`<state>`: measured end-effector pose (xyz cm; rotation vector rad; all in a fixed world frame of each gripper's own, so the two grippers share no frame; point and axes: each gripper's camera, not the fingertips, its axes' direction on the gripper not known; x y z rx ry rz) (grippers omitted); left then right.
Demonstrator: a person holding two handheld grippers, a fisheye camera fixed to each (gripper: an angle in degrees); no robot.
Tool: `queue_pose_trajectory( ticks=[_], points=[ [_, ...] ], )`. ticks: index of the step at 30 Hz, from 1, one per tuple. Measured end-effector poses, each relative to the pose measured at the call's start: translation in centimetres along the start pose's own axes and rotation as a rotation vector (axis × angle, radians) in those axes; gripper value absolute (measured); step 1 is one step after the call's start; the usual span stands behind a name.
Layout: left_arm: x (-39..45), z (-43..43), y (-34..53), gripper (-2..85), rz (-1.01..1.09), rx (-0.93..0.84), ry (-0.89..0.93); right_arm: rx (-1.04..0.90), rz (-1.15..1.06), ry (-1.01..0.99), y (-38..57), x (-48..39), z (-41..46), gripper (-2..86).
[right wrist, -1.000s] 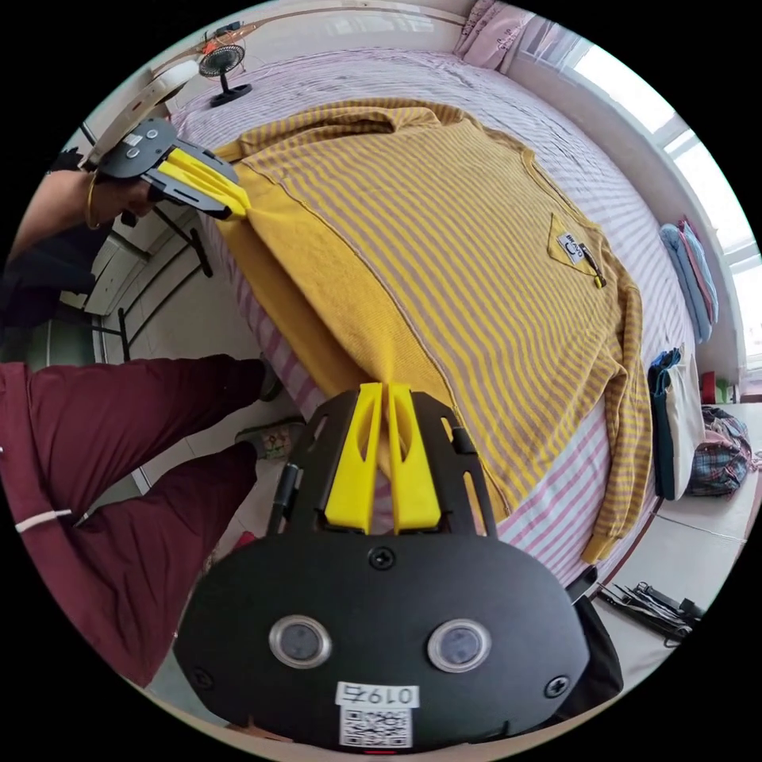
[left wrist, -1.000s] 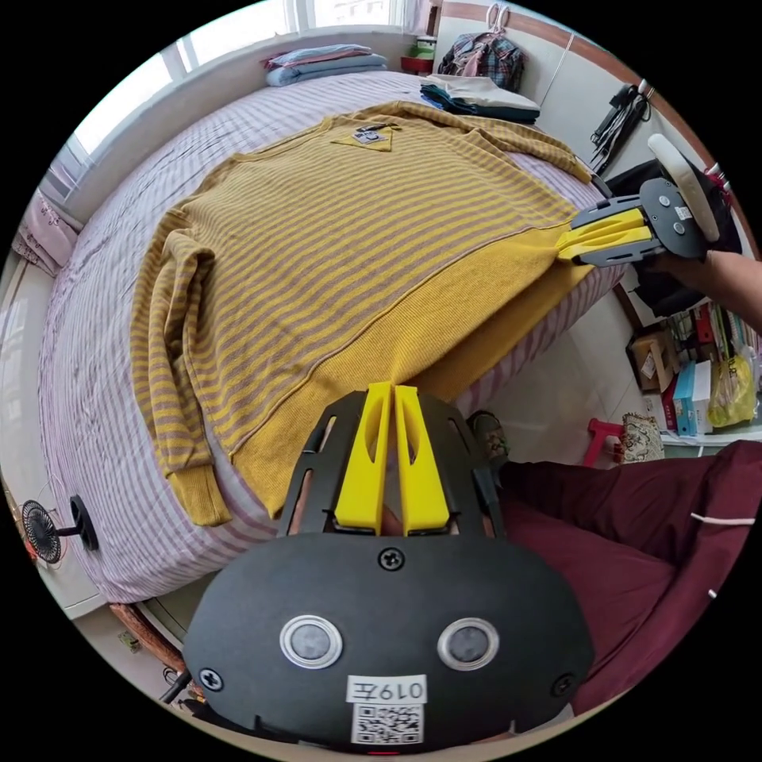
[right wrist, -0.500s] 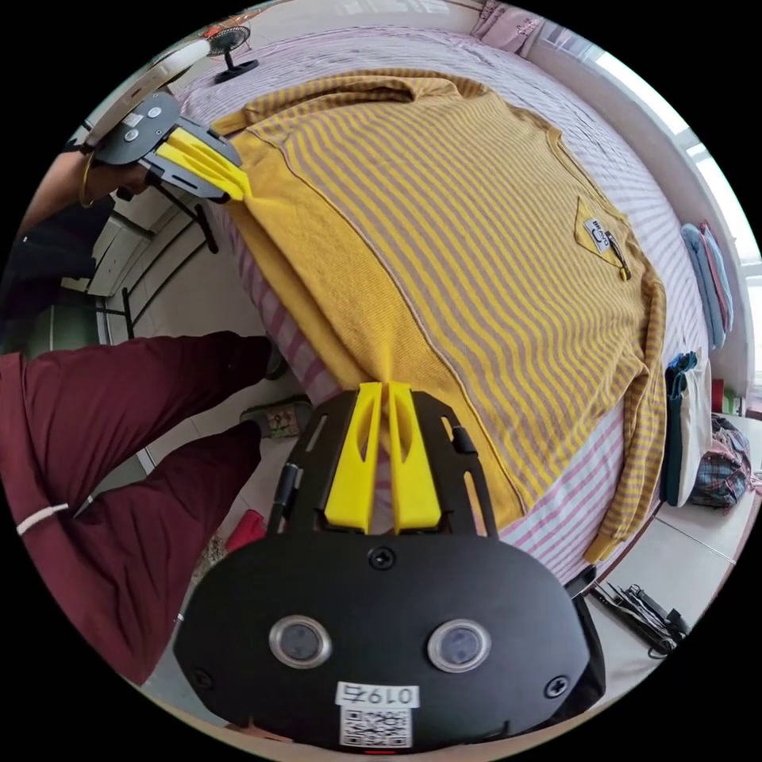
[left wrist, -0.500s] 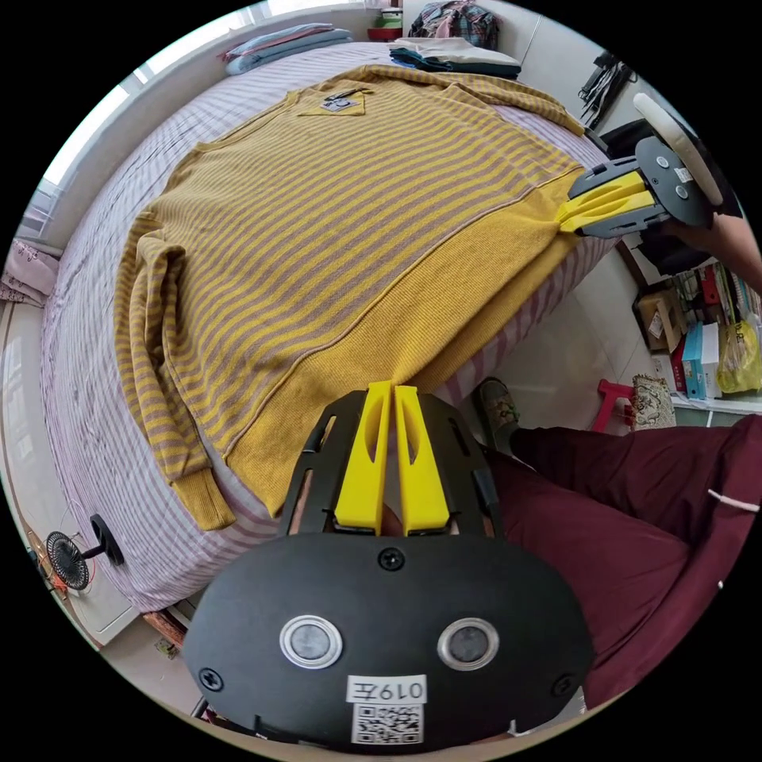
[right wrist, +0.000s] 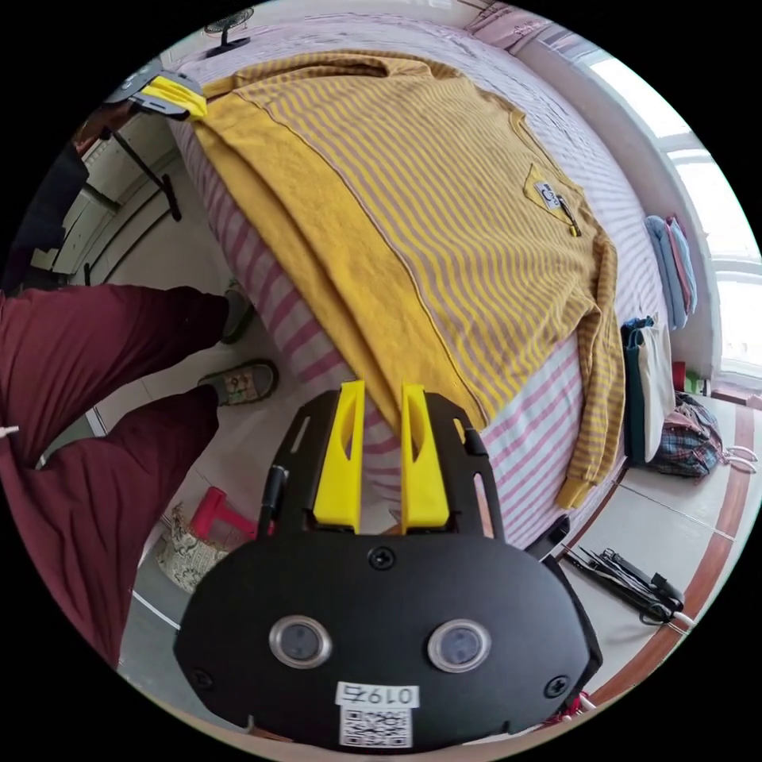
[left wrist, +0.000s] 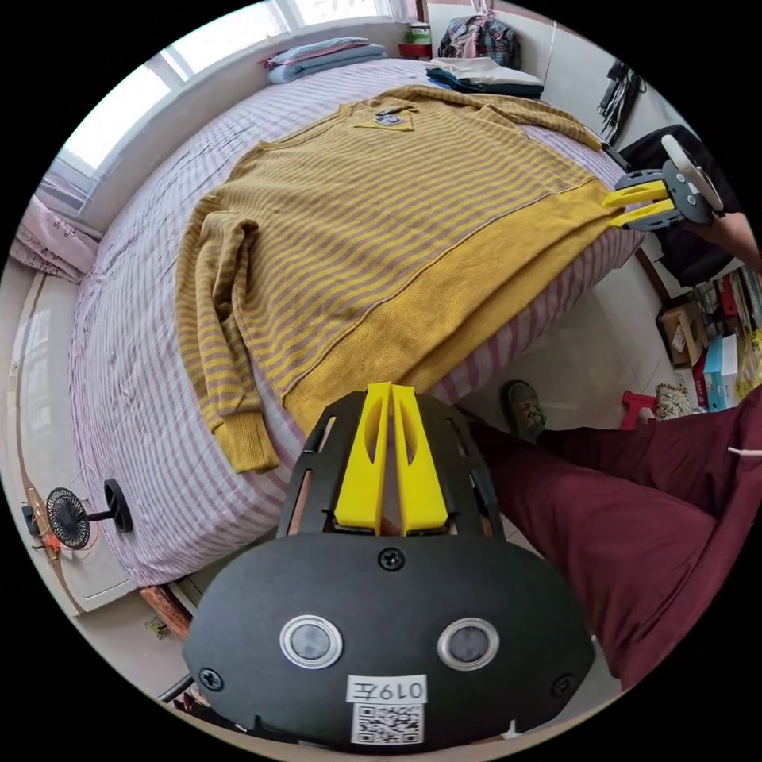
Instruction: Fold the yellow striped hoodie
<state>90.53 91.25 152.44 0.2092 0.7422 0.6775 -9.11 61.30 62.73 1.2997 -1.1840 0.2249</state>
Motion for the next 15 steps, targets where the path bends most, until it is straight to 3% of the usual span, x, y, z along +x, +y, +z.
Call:
queue_pose_trajectory(
  ticks=[4,15],
  points=[
    [1.2,1.2,-0.6,0.8,0.056,-0.042,-0.086,-0.037,-0.009,0.005,-0.4,0.8,1.5,6.4],
    [3.6,2.7,-1.8,2.8,0.139,-0.115,-0.107,-0.059,-0.008,-0.074,-1.4,3.9,2.4,0.2]
  ],
)
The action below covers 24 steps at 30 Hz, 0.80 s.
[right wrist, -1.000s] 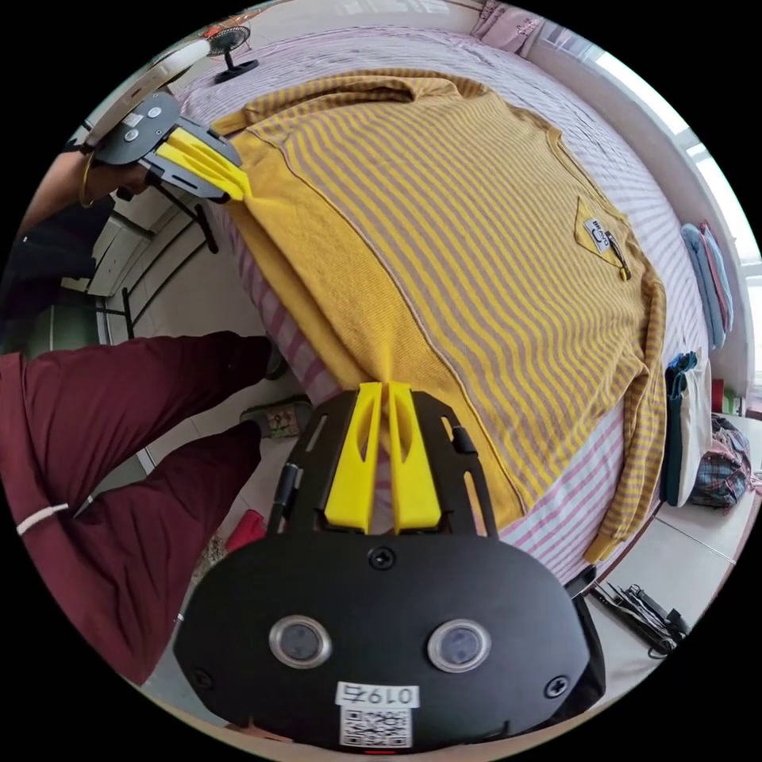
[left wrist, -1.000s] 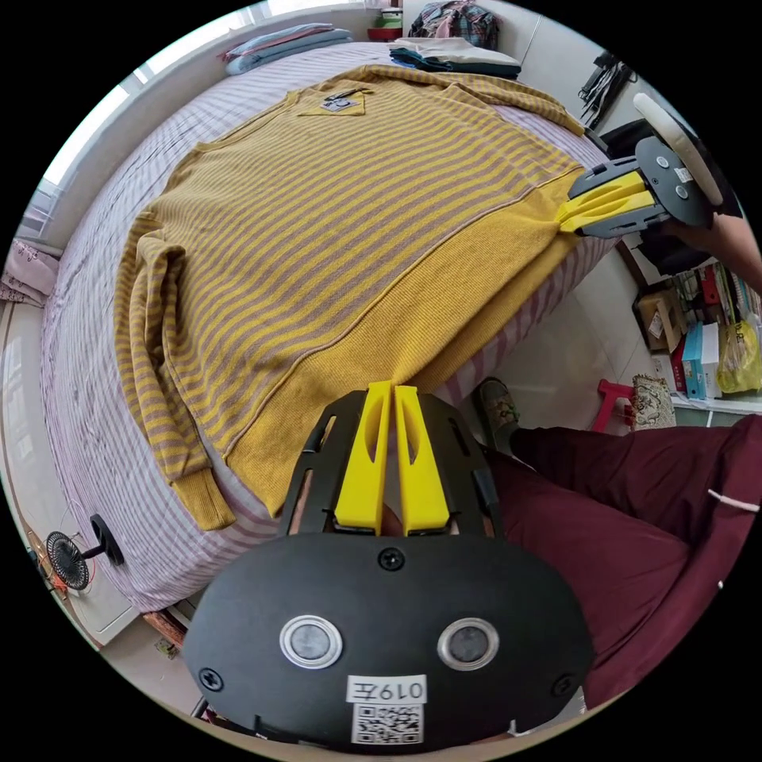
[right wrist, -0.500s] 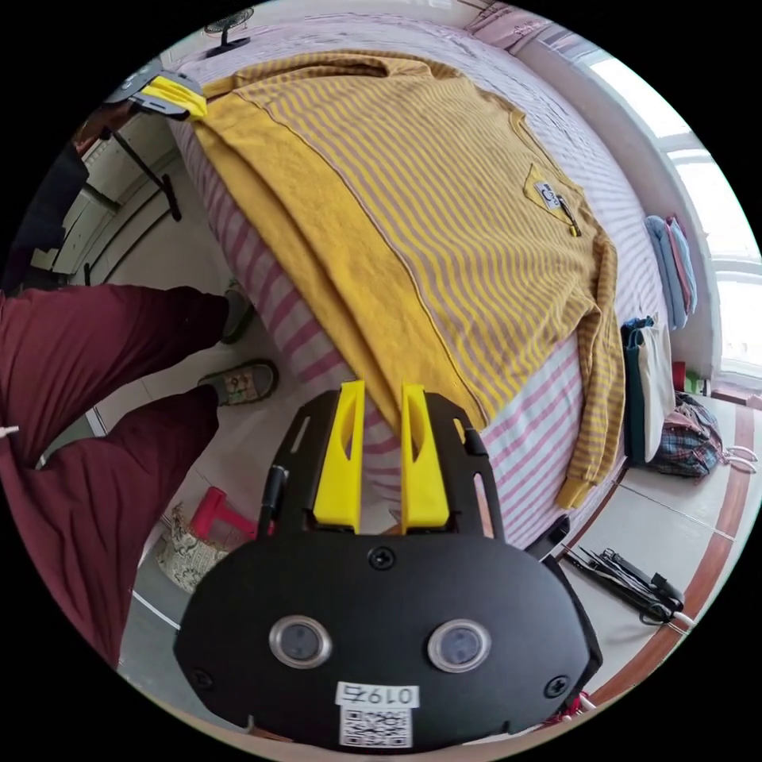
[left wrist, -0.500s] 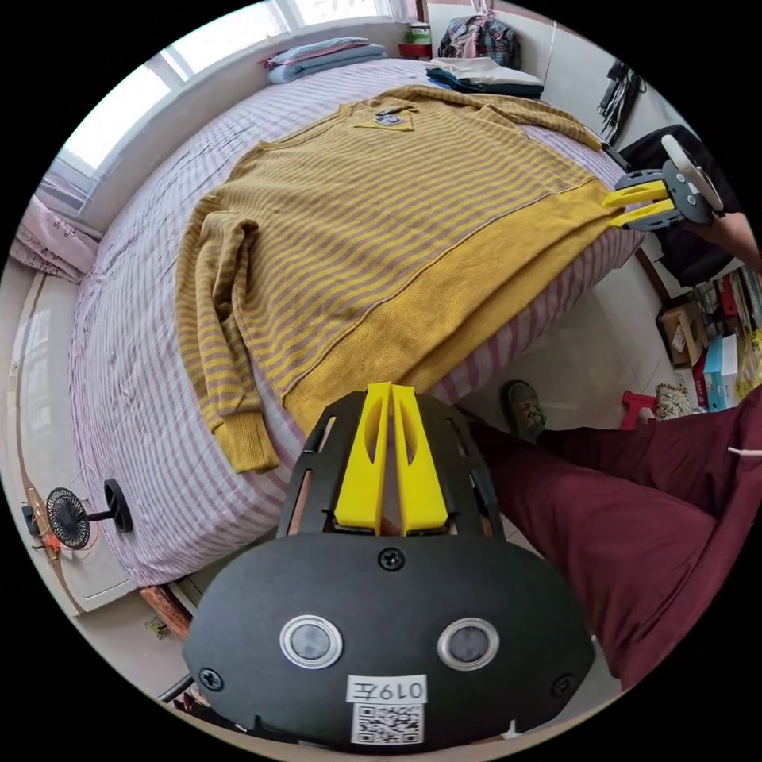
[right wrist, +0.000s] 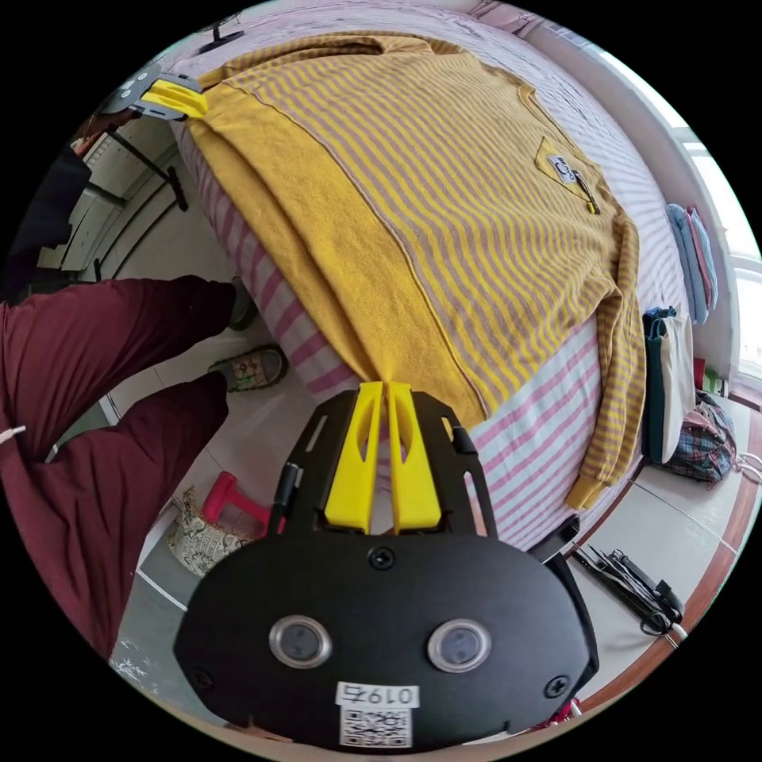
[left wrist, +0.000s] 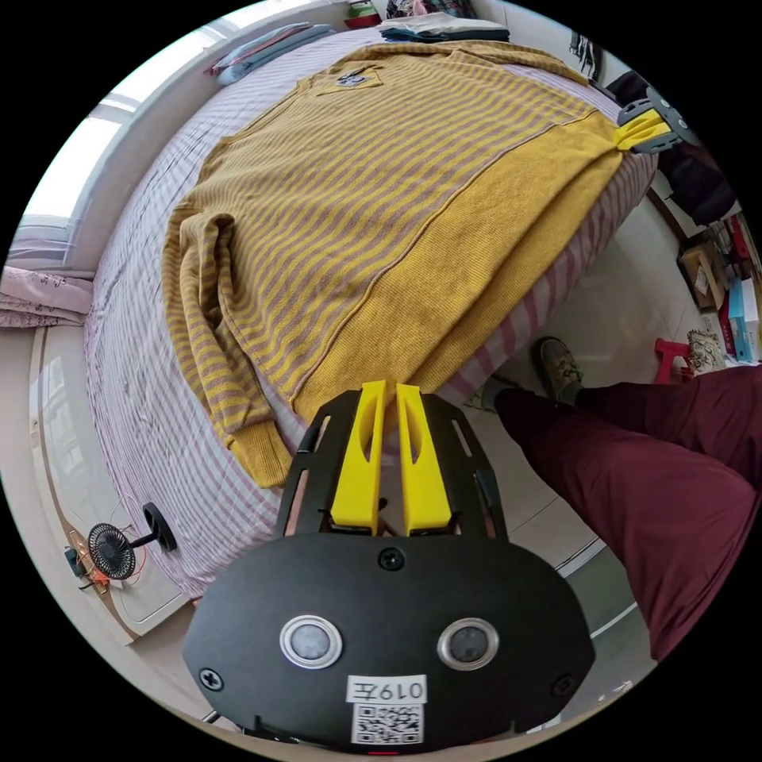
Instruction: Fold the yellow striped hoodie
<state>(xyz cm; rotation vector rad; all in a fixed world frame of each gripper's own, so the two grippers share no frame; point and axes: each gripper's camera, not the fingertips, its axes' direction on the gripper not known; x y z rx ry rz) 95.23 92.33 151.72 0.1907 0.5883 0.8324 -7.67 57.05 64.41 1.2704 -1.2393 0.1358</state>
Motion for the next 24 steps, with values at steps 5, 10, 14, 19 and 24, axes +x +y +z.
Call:
queue_pose_trajectory(
  ticks=[5,10,14,19,24],
  points=[
    [0.3,-1.0,-0.1,6.5,-0.031,0.004,0.069,0.003,-0.007,-0.019,-0.2,1.3,0.2,-0.1],
    [1.6,-1.8,0.0,4.7,-0.046,-0.012,0.044,0.003,0.021,-0.03,-0.5,2.4,1.0,-0.2],
    [2.2,-2.6,-0.2,2.2,-0.074,-0.016,0.025,0.005,0.019,-0.033,-0.5,3.3,1.8,-0.4],
    [2.4,-4.5,0.9,0.8,-0.123,-0.04,0.039,0.012,0.015,-0.047,0.4,5.0,2.3,-0.8],
    [3.9,-6.0,2.2,0.7,-0.092,-0.081,0.021,0.012,0.039,-0.069,1.6,6.2,4.4,0.0]
  ],
)
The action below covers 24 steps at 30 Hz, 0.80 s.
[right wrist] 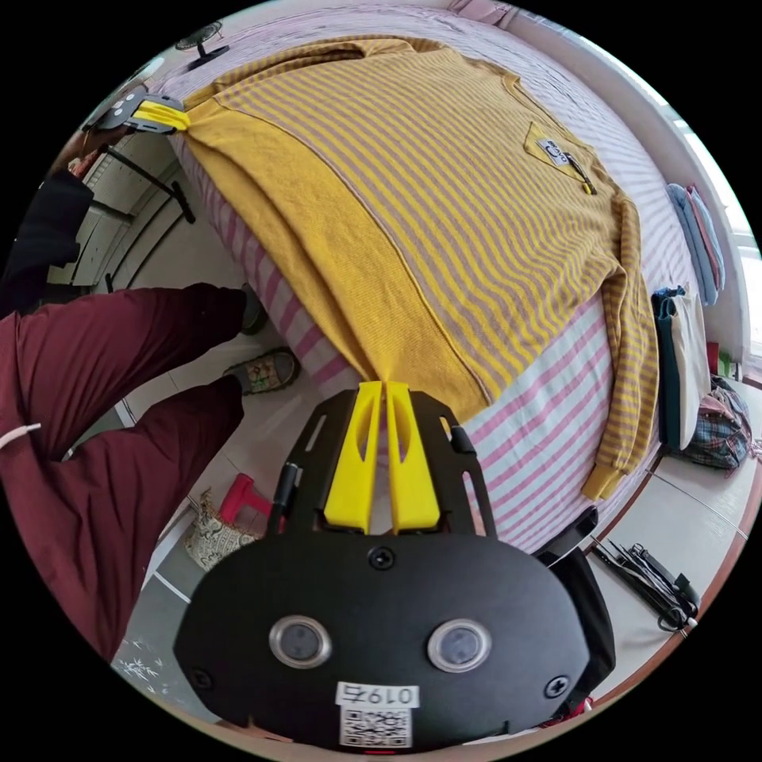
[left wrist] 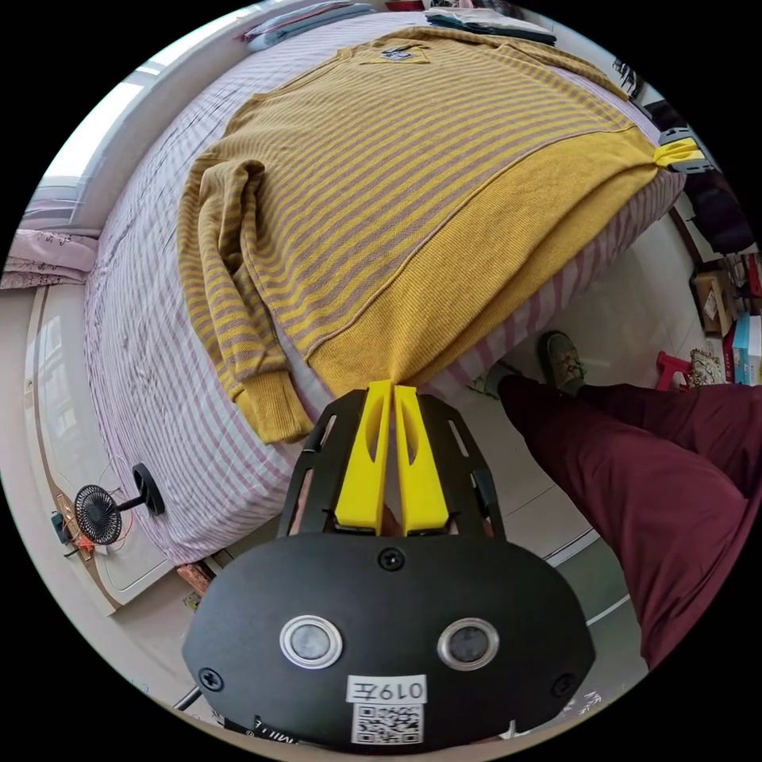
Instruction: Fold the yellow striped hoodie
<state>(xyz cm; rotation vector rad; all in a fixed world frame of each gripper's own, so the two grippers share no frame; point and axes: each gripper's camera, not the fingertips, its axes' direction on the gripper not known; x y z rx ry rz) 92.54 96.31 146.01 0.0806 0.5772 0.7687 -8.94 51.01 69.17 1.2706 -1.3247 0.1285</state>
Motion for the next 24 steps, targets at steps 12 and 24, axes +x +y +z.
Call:
queue_pose_trajectory(
  ticks=[12,24],
  points=[
    [1.5,-4.9,1.4,0.6,-0.145,-0.117,0.106,-0.083,0.101,-0.053,3.2,4.0,4.6,7.3],
    [-0.3,-23.3,16.3,0.8,-0.646,0.135,0.258,0.36,0.447,-0.468,13.9,10.9,-5.6,-0.5]
  ],
)
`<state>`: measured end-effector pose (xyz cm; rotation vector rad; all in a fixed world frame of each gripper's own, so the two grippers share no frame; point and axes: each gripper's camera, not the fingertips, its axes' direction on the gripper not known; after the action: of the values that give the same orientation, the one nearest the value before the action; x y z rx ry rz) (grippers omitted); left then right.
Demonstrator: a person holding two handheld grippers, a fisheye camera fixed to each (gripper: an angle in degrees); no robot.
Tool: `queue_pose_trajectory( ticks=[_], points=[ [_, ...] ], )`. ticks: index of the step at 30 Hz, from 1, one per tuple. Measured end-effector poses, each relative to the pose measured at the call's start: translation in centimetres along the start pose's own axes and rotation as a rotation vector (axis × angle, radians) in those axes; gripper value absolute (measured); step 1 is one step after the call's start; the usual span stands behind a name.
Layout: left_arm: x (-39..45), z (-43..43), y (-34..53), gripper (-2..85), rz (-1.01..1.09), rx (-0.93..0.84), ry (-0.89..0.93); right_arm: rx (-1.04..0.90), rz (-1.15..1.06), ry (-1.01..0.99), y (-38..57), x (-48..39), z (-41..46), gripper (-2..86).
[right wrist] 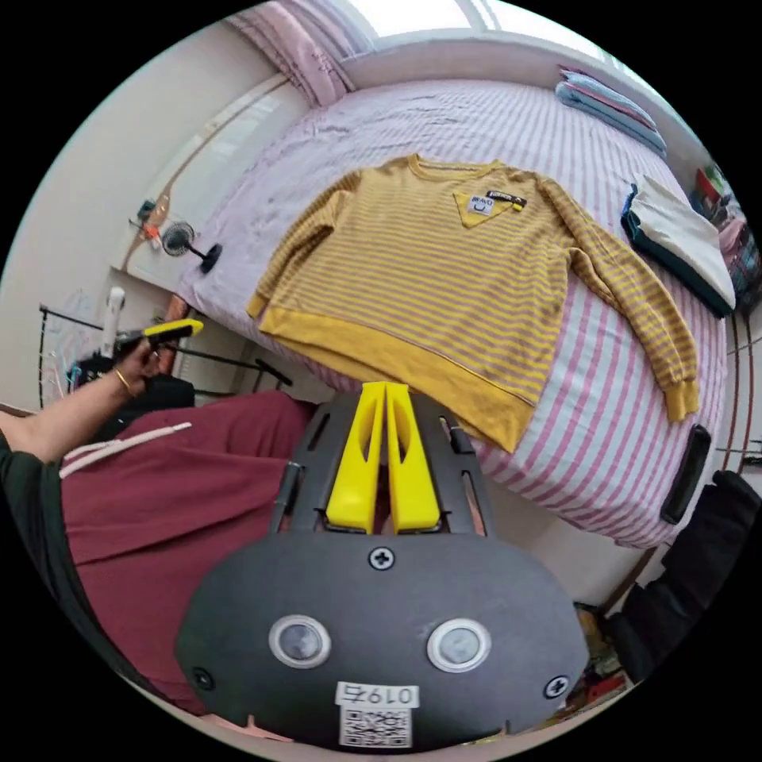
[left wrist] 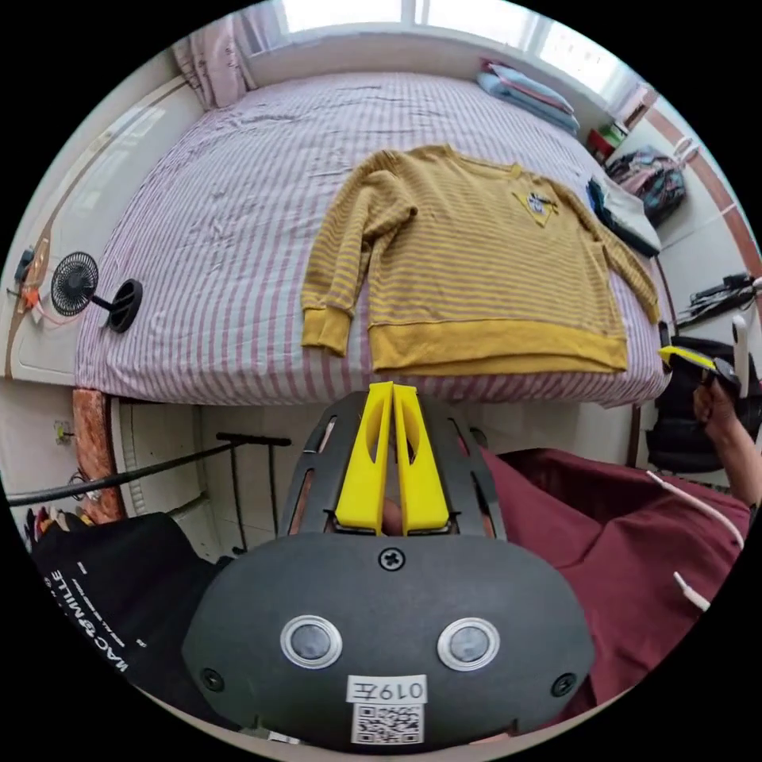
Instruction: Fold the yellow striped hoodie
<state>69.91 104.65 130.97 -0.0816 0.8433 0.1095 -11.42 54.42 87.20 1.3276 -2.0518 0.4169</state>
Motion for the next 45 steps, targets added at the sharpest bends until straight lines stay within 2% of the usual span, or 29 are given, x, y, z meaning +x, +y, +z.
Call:
queue_pose_trajectory(
  ticks=[3,5,11,14,20,22,24,29,32,36,40,42,45],
  points=[
    [-3.2,-3.0,1.2,1.1,-0.111,0.061,0.066,0.119,0.093,-0.206,-1.7,1.4,-1.4,-0.6],
    [-5.5,-4.2,1.5,1.4,-0.162,0.085,0.097,0.159,0.104,-0.269,-3.2,1.2,-1.5,-0.6],
    [-14.2,-4.1,-0.9,4.1,-0.166,0.043,0.22,0.189,-0.015,-0.162,-7.5,-4.7,1.4,-0.7],
    [-18.5,-3.1,-3.2,5.1,-0.091,-0.024,0.274,0.167,0.05,-0.163,-7.4,-7.4,5.6,-0.7],
    [-23.5,-2.2,-8.4,6.8,0.209,-0.126,0.304,0.115,0.097,-0.062,-7.4,-14.8,16.2,0.3],
    [-24.9,-2.4,-10.1,7.1,0.274,-0.145,0.344,0.072,0.057,-0.029,-7.4,-17.6,20.5,1.9],
    [-25.6,-2.6,-11.2,7.2,0.316,-0.169,0.356,-0.04,-0.071,0.026,-7.1,-22.1,27.3,4.2],
    [-26.1,-3.6,-12.9,7.1,0.449,-0.223,0.411,-0.128,-0.37,0.132,-3.8,-29.5,38.1,7.3],
    [-26.3,-4.3,-13.3,6.7,0.478,-0.268,0.427,-0.157,-0.529,0.177,-0.5,-31.6,43.6,10.3],
    [-26.8,-5.3,-13.0,4.6,0.488,-0.336,0.487,-0.228,-0.748,0.293,5.5,-32.8,51.2,9.2],
    [-27.8,-6.7,-12.9,2.1,0.475,-0.376,0.566,-0.329,-0.799,0.426,10.1,-30.8,58.1,6.3],
    [-28.3,-7.8,-12.9,1.7,0.49,-0.38,0.646,-0.361,-0.781,0.386,12.2,-28.8,60.3,1.7],
    [-29.1,-10.6,-12.9,1.4,0.538,-0.366,0.615,-0.317,-0.704,0.306,13.3,-26.5,59.5,-0.4]
  ],
)
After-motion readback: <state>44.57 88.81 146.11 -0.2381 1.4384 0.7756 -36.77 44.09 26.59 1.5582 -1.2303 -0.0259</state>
